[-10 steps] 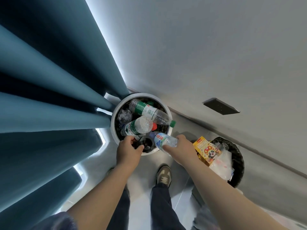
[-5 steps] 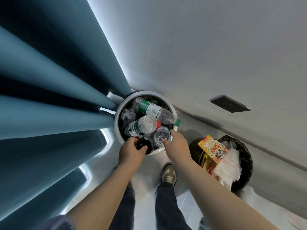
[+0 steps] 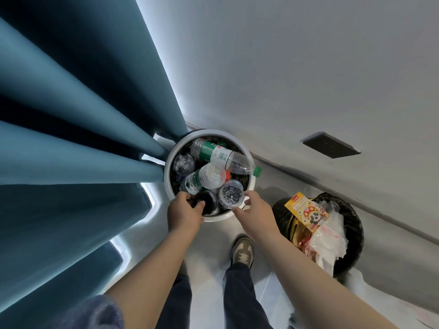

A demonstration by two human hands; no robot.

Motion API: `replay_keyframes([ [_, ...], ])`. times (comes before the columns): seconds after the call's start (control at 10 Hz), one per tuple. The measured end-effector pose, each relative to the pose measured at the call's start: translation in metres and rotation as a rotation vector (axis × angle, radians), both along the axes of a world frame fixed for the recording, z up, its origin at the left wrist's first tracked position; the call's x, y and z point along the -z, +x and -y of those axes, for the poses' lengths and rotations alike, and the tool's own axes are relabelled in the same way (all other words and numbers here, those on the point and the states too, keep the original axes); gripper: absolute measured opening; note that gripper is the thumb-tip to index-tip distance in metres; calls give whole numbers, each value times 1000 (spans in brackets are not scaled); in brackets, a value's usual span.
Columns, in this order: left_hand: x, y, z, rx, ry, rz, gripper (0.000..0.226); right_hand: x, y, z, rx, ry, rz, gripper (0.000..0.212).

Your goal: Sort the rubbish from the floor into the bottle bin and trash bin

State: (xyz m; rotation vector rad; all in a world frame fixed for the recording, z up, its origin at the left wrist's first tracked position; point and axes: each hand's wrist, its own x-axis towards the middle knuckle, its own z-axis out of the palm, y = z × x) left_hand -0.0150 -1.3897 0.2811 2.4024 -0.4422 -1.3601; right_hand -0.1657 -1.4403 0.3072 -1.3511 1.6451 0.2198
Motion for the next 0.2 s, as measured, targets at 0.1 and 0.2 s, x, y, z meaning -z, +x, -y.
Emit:
replay_keyframes([
  [0.1, 3, 6, 5, 2, -3, 25, 27, -1, -4, -6, 8, -12, 4, 45],
  [0.2, 0, 9, 1, 94, 23, 97, 42, -6, -8, -14, 45, -30, 6, 48],
])
